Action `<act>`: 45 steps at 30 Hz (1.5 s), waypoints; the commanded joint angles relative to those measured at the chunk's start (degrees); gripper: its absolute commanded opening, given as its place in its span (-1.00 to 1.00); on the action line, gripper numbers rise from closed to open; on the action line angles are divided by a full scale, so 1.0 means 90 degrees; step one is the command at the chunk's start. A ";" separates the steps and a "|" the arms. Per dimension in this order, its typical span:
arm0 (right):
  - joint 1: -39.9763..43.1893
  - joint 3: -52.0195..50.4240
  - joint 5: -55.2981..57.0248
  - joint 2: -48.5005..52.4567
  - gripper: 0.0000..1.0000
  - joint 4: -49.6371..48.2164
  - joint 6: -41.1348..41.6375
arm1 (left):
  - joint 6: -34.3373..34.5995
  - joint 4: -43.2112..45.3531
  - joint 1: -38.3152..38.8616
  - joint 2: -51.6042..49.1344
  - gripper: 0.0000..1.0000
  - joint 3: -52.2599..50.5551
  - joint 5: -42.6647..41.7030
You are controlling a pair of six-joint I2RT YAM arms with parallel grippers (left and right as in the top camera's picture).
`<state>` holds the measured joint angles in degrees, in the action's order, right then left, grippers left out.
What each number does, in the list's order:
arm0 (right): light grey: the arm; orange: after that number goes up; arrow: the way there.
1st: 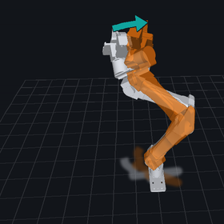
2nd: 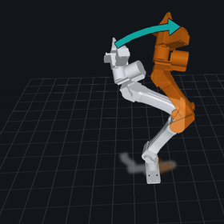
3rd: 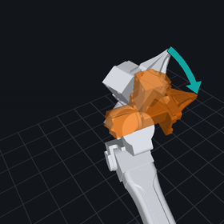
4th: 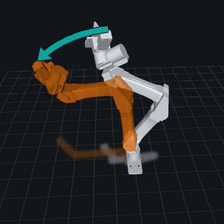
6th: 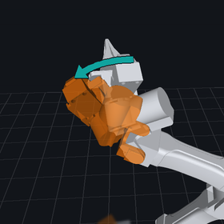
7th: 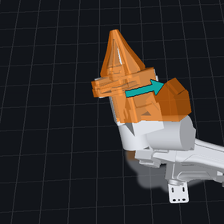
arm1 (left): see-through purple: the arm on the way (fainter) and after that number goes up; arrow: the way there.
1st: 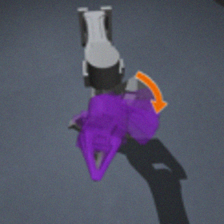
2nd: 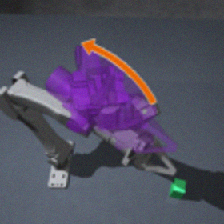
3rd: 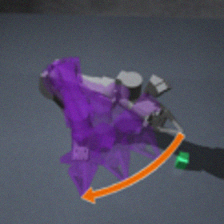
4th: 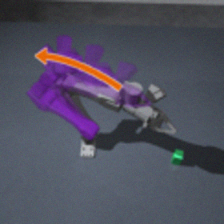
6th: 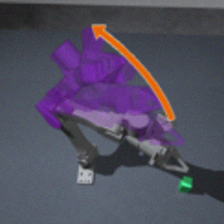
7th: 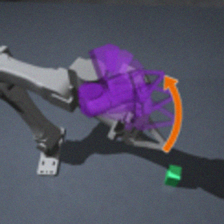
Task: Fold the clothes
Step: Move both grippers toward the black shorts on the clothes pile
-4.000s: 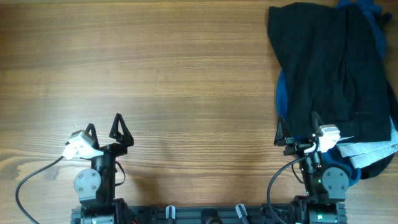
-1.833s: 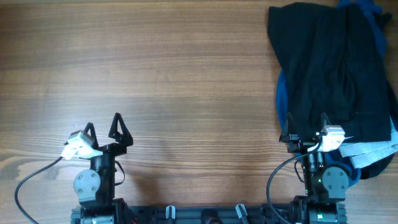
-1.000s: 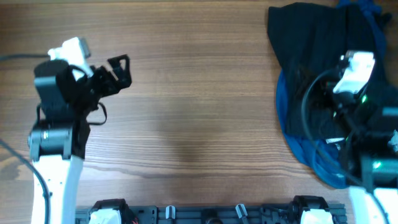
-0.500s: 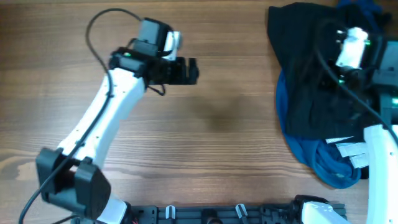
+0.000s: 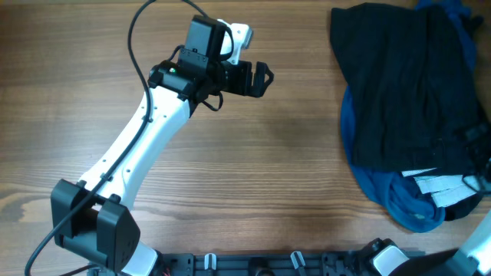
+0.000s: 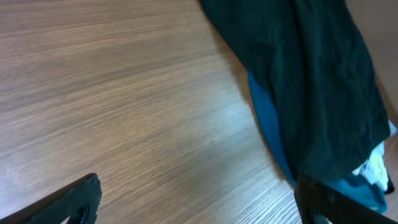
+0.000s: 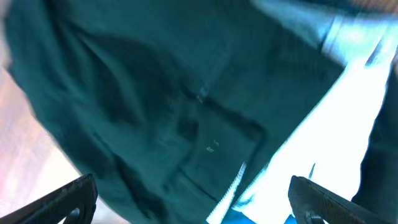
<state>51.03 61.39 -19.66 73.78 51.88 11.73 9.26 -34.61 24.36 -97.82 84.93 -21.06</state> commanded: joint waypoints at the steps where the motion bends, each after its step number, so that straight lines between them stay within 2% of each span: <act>1: 0.0046 -0.0746 -0.1404 0.0260 0.90 -0.0612 -0.1122 | -0.0369 0.0090 0.0172 0.0070 0.99 0.0097 -0.0034; 5: -0.0270 -0.0979 -0.1467 0.0692 0.76 -0.1299 -0.1282 | -0.0369 0.0107 0.0199 0.0070 0.99 0.0097 -0.0012; 9: -0.0566 -0.0979 -0.1423 0.1270 0.53 -0.1496 -0.1192 | -0.0369 0.0083 0.0199 0.0070 0.99 0.0097 0.0134; 11: -0.0627 -0.0979 -0.0906 0.1481 0.53 -0.1511 -0.0644 | -0.0369 0.0051 0.0199 0.0070 0.99 0.0097 0.0136; 15: -0.0627 -0.0979 -0.0211 0.1562 0.63 -0.1773 -0.0398 | -0.0367 0.0036 0.0199 0.0070 1.00 0.0097 0.0228; 22: -0.0627 -0.0993 0.0236 0.1583 0.61 -0.1734 -0.0034 | -0.0367 0.0039 0.0199 0.0070 0.99 0.0095 0.0301; 24: -0.0634 -0.1008 0.0233 0.1673 0.52 -0.1756 0.0049 | -0.0367 0.0036 0.0199 0.0070 0.99 0.0097 0.0304; 25: -0.0651 -0.1042 0.0231 0.1722 0.41 -0.1787 0.0046 | -0.0367 0.0039 0.0199 0.0070 0.96 0.0097 0.0301; 26: -0.0699 -0.1056 0.0228 0.1804 0.08 -0.1800 0.0044 | -0.0364 0.0029 0.0199 0.0070 0.89 0.0095 0.0301; 27: -0.0765 -0.1056 0.0226 0.1855 -0.17 -0.1812 0.0046 | -0.0367 0.0015 0.0199 0.0070 0.79 0.0095 0.0304; 29: -0.0933 -0.1056 0.0214 0.1875 -0.45 -0.1851 0.0034 | -0.0364 -0.0015 0.0199 0.0070 0.38 0.0097 0.0316; 30: -0.1018 -0.1054 0.0141 0.1875 -0.67 -0.1931 0.0036 | -0.0362 -0.0032 0.0199 0.0070 0.15 0.0095 0.0403; 31: -0.1090 -0.1049 -0.0165 0.1875 -0.91 -0.2101 0.0022 | -0.0362 -0.0032 0.0199 0.0085 0.02 0.0097 0.0559; 33: -0.1141 -0.0947 -0.0933 0.1872 -0.92 -0.2288 -0.0029 | -0.0347 -0.0036 0.0182 0.0165 -0.21 0.0097 0.0799; 34: -0.1171 -0.0814 -0.1778 0.1836 -0.91 -0.2443 -0.0141 | -0.0313 -0.0073 0.0146 0.0330 -0.35 0.0097 0.0964; 38: -0.1596 -0.0403 -0.2205 0.1664 -0.91 -0.2186 -0.0493 | -0.0199 -0.0221 -0.0124 0.1035 -0.69 0.0102 0.1384; 42: -0.3043 -0.0257 -0.2208 0.1292 -0.92 -0.2052 -0.0729 | -0.0070 -0.0350 -0.0622 0.1824 -0.87 0.0102 0.1605; 45: -0.4580 -0.0087 -0.2115 0.1146 -0.91 -0.2552 -0.0170 | 0.0095 -0.0515 -0.1052 0.2106 -0.92 0.0102 0.1763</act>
<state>19.70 57.82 -37.08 86.28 32.10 7.27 8.58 -38.35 17.56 -80.55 84.97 -7.38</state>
